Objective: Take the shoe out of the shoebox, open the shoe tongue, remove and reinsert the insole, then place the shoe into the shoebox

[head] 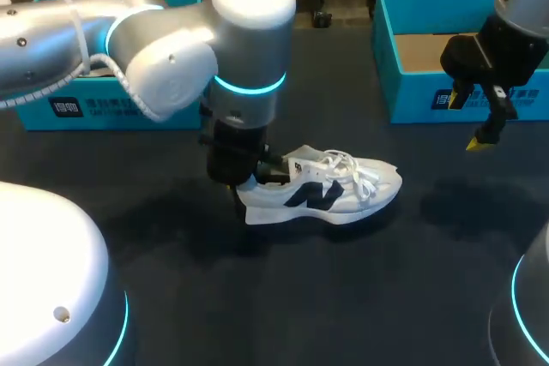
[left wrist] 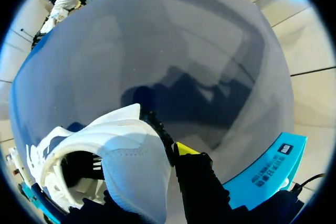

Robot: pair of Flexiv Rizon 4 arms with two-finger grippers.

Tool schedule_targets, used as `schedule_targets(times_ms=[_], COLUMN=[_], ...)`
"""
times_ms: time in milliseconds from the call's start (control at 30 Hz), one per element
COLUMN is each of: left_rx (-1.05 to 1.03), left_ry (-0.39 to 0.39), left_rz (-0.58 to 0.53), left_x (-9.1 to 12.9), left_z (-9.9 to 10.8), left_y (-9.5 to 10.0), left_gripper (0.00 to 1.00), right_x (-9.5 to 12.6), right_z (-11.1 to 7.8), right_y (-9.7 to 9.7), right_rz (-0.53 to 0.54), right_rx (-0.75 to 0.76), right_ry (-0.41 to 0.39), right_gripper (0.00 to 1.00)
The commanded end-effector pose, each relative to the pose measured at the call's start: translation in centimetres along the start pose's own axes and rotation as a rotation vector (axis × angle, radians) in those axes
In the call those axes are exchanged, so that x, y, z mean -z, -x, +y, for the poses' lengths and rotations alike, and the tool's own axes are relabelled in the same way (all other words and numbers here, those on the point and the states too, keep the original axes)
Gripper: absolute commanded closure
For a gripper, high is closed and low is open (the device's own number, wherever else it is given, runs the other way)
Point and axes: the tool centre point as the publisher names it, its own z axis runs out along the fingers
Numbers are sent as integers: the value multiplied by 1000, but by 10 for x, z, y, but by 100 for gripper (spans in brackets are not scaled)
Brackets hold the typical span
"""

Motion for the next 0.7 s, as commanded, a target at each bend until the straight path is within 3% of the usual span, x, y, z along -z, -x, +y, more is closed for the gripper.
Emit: schedule_targets(times_ms=[33,200,700], left_rx=[-1,-28,-26], left_ry=[35,86,61], left_rz=[-1,-1,24], left_x=[-9,-22,-48], left_z=[-6,-6,-6], left_y=[-1,0,-2], left_gripper=[100,100,100], right_x=[-1,-1,-1], right_z=[0,0,0], right_y=[0,0,0], right_rz=[0,0,0], right_rx=[0,0,0], right_ry=[-1,-1,-1], right_gripper=[0,0,0])
